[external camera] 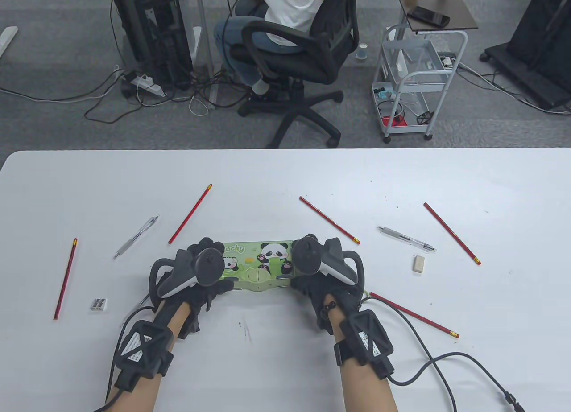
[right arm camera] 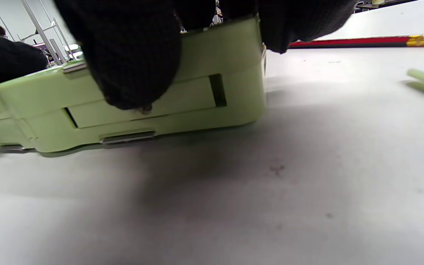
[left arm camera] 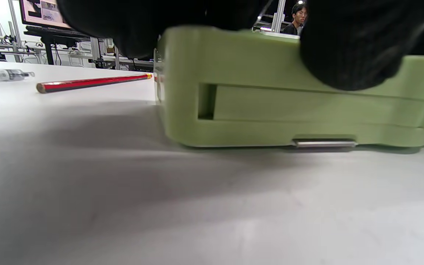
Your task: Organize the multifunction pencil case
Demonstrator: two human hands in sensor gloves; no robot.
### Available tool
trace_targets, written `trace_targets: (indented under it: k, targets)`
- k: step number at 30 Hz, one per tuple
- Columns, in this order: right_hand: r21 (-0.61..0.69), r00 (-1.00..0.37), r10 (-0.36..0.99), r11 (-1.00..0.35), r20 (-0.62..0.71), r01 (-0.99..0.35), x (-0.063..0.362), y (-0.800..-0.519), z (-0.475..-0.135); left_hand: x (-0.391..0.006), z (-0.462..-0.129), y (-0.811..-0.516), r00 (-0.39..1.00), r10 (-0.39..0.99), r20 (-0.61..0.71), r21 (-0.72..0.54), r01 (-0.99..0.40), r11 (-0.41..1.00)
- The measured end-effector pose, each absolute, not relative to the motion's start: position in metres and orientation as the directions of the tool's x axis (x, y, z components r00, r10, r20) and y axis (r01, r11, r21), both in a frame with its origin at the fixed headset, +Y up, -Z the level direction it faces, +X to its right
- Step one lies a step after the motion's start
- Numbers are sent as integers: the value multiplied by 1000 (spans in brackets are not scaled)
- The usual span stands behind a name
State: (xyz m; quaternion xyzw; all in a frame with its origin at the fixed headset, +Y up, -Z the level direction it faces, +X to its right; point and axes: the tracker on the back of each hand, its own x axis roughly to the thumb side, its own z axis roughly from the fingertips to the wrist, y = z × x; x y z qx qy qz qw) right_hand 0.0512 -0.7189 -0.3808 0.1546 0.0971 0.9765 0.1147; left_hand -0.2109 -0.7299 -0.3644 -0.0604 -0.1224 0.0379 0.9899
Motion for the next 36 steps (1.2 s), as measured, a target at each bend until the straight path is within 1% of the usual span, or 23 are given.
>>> trace_targets:
  k: [10,14,16,17,24,26,29,31,33,36]
  targets:
    - [210,-927,252,-958,278,-197,51,-719,-381,-212,-366,-729,965,108,239,-120,-81,989]
    - [210,-928,246,-959,279,-191,51,-719,-381,-219,-367,-723,956,186,225,-131,-159,978]
    - [210,-929,243,-959,280,-188,51,-719,-381,-224,-372,-719,941,269,204,-178,-234,956]
    - [210,-929,244,-959,279,-189,51,-719,-381,-226,-373,-718,937,289,197,-193,-251,948]
    - [214,-927,256,-956,274,-201,52,-719,-381,-239,-398,-700,890,444,109,-301,-396,868]
    - [214,-928,254,-956,274,-198,51,-719,-381,-240,-406,-696,881,467,76,-327,-420,846]
    - [215,-930,244,-958,275,-188,51,-719,-381,-243,-419,-690,869,494,25,-322,-461,827]
    - [216,-930,245,-958,274,-189,51,-719,-381,-243,-428,-687,861,509,0,-307,-484,819]
    - [216,-929,247,-958,275,-191,51,-719,-381,-243,-438,-686,854,517,-52,-281,-510,813]
    - [219,-928,253,-956,274,-196,52,-719,-381,-243,-449,-686,853,512,-100,-264,-519,813]
